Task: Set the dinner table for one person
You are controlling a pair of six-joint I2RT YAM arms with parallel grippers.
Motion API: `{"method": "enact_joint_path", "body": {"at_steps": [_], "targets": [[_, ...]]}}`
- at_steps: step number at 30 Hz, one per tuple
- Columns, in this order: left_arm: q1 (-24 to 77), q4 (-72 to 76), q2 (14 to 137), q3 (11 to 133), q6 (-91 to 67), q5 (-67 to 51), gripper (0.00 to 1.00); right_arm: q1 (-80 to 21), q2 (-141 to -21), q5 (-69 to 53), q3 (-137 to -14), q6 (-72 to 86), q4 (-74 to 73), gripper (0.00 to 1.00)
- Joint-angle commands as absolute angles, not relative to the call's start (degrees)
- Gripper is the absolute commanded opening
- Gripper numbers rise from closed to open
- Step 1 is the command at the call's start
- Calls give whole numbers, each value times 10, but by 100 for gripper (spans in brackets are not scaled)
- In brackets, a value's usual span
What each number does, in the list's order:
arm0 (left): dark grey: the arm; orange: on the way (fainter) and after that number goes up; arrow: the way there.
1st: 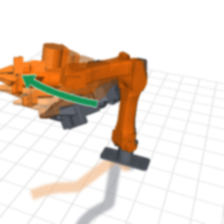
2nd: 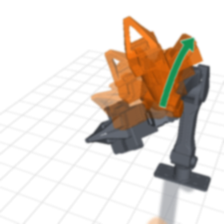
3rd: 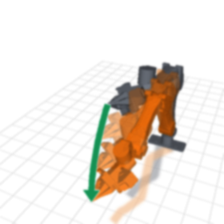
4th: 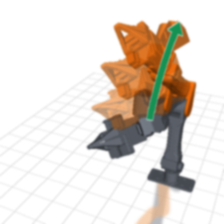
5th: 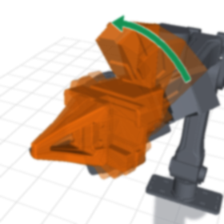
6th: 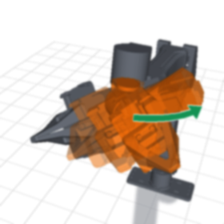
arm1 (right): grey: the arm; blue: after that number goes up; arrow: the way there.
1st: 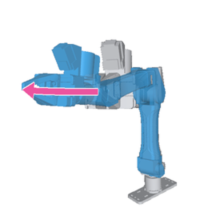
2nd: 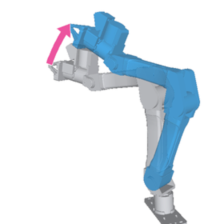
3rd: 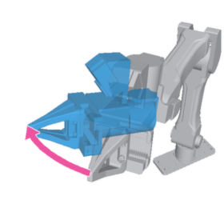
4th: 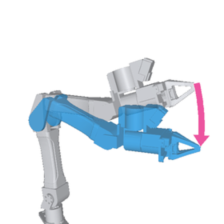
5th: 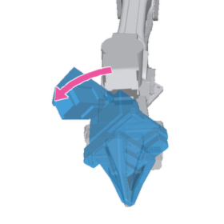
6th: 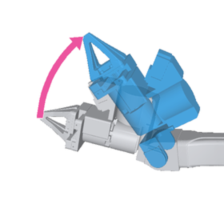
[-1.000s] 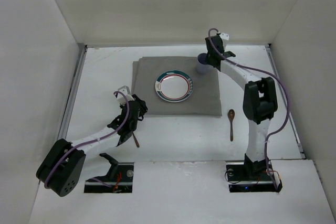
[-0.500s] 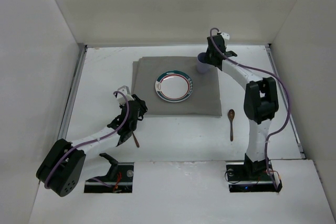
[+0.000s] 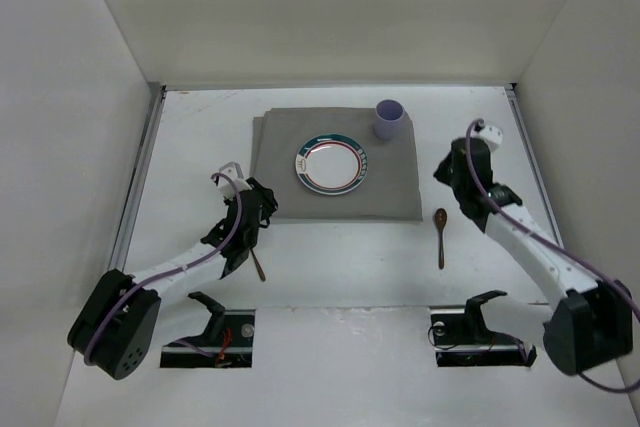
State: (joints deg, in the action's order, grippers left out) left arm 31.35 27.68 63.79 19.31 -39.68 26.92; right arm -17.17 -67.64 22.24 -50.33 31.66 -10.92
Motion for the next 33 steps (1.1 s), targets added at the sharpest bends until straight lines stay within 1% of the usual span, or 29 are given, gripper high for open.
{"method": "enact_joint_path", "body": {"at_steps": [1, 3, 6, 8, 9, 10, 12, 15, 18, 22, 24, 27, 31, 32, 33], "targets": [[313, 301, 625, 191, -399, 268, 32, -168, -593, 229, -381, 393, -174, 8], [313, 301, 631, 192, -400, 265, 32, -171, -550, 229, -343, 420, -233, 8], [314, 303, 629, 193, -403, 259, 32, -180, -526, 228, -312, 448, -293, 9], [314, 301, 621, 192, -403, 259, 32, -204, -525, 234, -316, 462, -309, 17], [313, 300, 614, 190, -403, 259, 32, -211, -533, 240, -318, 462, -312, 25], [312, 299, 609, 188, -403, 259, 32, -206, -547, 239, -319, 459, -314, 29], [309, 298, 592, 183, -403, 259, 32, -203, -582, 222, -327, 450, -309, 33], [305, 294, 580, 179, -403, 259, 32, -203, -628, 207, -336, 447, -306, 35], [304, 293, 577, 178, -403, 259, 32, -203, -647, 214, -344, 443, -308, 37], [302, 293, 578, 178, -403, 256, 32, -202, -666, 207, -347, 437, -305, 37], [301, 293, 579, 178, -404, 256, 32, -203, -680, 202, -352, 437, -305, 35], [298, 293, 578, 178, -404, 256, 33, -203, -703, 191, -358, 432, -302, 29], [293, 293, 581, 178, -404, 253, 33, -203, -728, 178, -362, 430, -301, 24], [291, 293, 581, 177, -405, 252, 33, -206, -730, 179, -363, 430, -303, 22], [290, 293, 581, 177, -406, 251, 33, -207, -730, 180, -364, 431, -304, 16]]}}
